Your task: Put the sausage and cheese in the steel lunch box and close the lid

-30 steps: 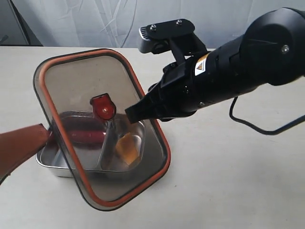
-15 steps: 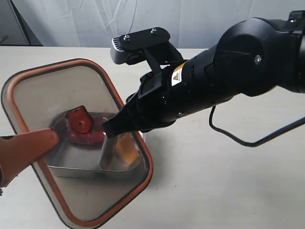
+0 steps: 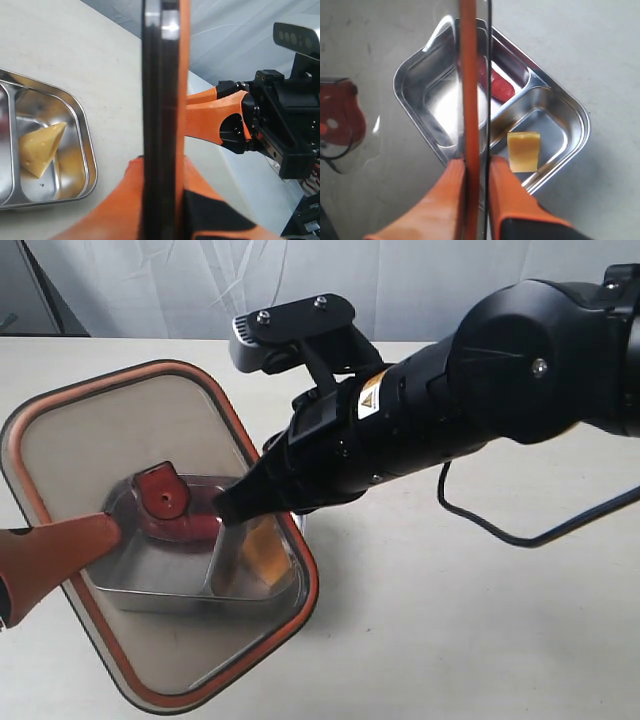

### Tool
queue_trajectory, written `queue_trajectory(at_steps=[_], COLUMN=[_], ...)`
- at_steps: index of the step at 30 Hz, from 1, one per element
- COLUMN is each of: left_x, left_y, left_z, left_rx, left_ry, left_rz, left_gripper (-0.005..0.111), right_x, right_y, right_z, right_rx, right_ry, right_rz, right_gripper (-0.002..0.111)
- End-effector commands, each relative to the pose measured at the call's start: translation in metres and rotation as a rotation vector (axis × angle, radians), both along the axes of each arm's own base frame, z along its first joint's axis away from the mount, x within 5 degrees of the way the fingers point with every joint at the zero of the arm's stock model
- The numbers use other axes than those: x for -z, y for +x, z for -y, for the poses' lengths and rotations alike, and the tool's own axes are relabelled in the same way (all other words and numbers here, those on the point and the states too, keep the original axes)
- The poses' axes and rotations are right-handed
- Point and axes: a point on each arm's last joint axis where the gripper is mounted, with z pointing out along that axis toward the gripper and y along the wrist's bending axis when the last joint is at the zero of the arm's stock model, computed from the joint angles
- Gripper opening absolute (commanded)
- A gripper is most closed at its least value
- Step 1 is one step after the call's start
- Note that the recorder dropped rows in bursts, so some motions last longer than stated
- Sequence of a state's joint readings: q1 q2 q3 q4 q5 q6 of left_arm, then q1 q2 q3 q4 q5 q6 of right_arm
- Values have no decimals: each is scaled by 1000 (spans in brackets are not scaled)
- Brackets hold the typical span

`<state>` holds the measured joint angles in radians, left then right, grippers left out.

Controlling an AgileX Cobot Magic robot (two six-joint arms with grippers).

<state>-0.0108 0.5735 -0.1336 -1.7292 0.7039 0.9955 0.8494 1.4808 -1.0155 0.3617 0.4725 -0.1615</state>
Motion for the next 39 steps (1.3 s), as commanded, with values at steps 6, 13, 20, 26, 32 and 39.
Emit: queue_trajectory(at_steps=[6, 13, 20, 26, 32, 39], left_x=[-7, -10, -46, -82, -99, -102], left_y=[5, 12, 24, 40, 61, 80], left_z=[-4, -13, -23, -26, -32, -22], left_rx=[-52, -151, -164, -122, -80, 73], left_ry=[36, 141, 550, 806, 1059, 1405], left_rz=[43, 87, 290, 412, 439, 584], left_gripper=[0, 0, 0, 0, 0, 0], right_x=[-5, -30, -65, -76, -75, -74], right_y=[4, 2, 3, -2, -4, -5], right_z=[-2, 8, 50, 69, 71, 71], right_rx=[13, 13, 109, 135, 128, 126], right_ry=[36, 76, 109, 95, 80, 71], right_rz=[47, 181, 224, 228, 209, 199], right_gripper=[48, 49, 49, 49, 49, 49])
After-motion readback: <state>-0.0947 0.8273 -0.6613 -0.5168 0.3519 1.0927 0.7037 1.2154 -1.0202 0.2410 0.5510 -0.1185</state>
